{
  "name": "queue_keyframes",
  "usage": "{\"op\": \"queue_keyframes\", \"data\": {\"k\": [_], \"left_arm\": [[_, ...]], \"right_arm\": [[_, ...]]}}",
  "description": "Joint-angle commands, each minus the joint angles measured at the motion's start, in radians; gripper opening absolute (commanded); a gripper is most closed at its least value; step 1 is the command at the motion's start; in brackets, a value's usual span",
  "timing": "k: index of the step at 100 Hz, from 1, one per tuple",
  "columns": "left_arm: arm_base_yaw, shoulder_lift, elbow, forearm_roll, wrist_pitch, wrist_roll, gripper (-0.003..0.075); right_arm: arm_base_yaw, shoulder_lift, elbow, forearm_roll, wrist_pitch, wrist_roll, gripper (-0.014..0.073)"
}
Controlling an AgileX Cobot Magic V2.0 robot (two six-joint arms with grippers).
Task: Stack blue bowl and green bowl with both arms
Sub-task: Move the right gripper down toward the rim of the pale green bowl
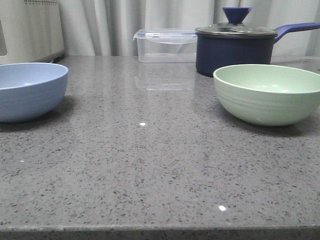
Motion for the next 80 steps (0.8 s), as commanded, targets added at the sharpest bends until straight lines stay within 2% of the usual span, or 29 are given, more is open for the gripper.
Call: {"op": "queue_keyframes", "data": {"k": [1, 43, 80], "left_arm": [[0.004, -0.034, 0.04, -0.002, -0.093, -0.009, -0.002], [0.004, -0.034, 0.027, -0.002, -0.088, -0.009, -0.002], [0.004, 0.063, -0.207, -0.002, 0.068, -0.01, -0.002]], "right_arm": [[-0.005, -0.019, 0.0, -0.013, -0.085, -0.01, -0.0081], [-0.004, -0.019, -0.005, -0.005, -0.105, -0.01, -0.0081], [-0.004, 0.063, -0.216, 0.0, 0.186, -0.01, -0.0079]]}}
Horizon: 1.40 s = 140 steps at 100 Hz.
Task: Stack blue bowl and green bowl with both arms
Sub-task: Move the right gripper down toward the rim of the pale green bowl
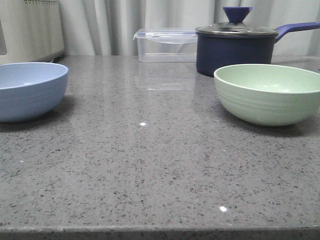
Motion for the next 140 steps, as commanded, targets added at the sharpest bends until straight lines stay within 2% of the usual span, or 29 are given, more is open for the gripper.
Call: {"op": "queue_keyframes", "data": {"k": [1, 18, 44, 54, 66, 76, 83, 110, 140], "left_arm": [[0.004, 0.058, -0.106, -0.002, -0.025, -0.01, -0.002], [0.004, 0.169, -0.231, -0.002, 0.029, -0.01, -0.002], [0.004, 0.339, -0.358, -0.002, 0.05, -0.01, -0.0011], [0.004, 0.388, -0.379, -0.002, 0.051, -0.01, 0.0093], [0.004, 0.413, -0.388, -0.002, 0.037, -0.01, 0.0304], [0.004, 0.413, -0.388, -0.002, 0.026, -0.01, 0.0378], [0.004, 0.413, -0.388, -0.002, 0.014, -0.01, 0.0375], [0.004, 0.416, -0.388, -0.002, 0.015, -0.01, 0.0375], [0.004, 0.416, -0.388, -0.002, 0.015, -0.01, 0.0367]], "right_arm": [[-0.004, 0.056, -0.101, -0.002, 0.006, -0.01, -0.0079], [-0.004, 0.171, -0.228, -0.002, 0.127, -0.01, -0.0079], [-0.004, 0.345, -0.359, -0.002, 0.214, -0.01, -0.0055], [-0.004, 0.389, -0.374, -0.002, 0.228, -0.01, 0.0045], [-0.004, 0.411, -0.374, -0.002, 0.233, -0.01, 0.0232], [-0.004, 0.411, -0.374, -0.002, 0.233, -0.01, 0.037], [-0.004, 0.411, -0.374, -0.002, 0.224, -0.01, 0.0417], [-0.004, 0.426, -0.39, 0.037, 0.228, -0.01, 0.041], [-0.004, 0.631, -0.587, 0.069, 0.342, -0.011, 0.041]]}}
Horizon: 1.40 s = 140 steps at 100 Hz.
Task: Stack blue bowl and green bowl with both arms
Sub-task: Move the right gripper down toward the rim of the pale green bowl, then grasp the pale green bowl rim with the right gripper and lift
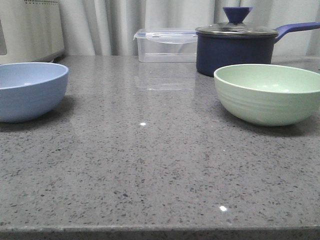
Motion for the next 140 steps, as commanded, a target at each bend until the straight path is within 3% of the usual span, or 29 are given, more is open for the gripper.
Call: {"op": "queue_keyframes", "data": {"k": [1, 40, 76, 120, 140], "left_arm": [[0.004, 0.013, -0.036, -0.002, -0.081, -0.01, 0.0367], [0.004, 0.013, -0.036, -0.002, -0.081, -0.01, 0.0367], [0.004, 0.013, -0.036, -0.002, -0.081, -0.01, 0.0367], [0.004, 0.013, -0.036, -0.002, -0.081, -0.01, 0.0367], [0.004, 0.013, -0.036, -0.002, -0.081, -0.01, 0.0367]], "right_arm": [[-0.004, 0.082, -0.096, 0.007, -0.028, -0.011, 0.041], [0.083, 0.434, -0.365, 0.057, 0.171, -0.029, 0.041], [0.096, 0.708, -0.545, 0.077, 0.291, -0.029, 0.041], [0.118, 0.886, -0.588, 0.083, 0.293, -0.029, 0.0409], [0.118, 0.905, -0.588, 0.083, 0.292, -0.029, 0.0305]]}}
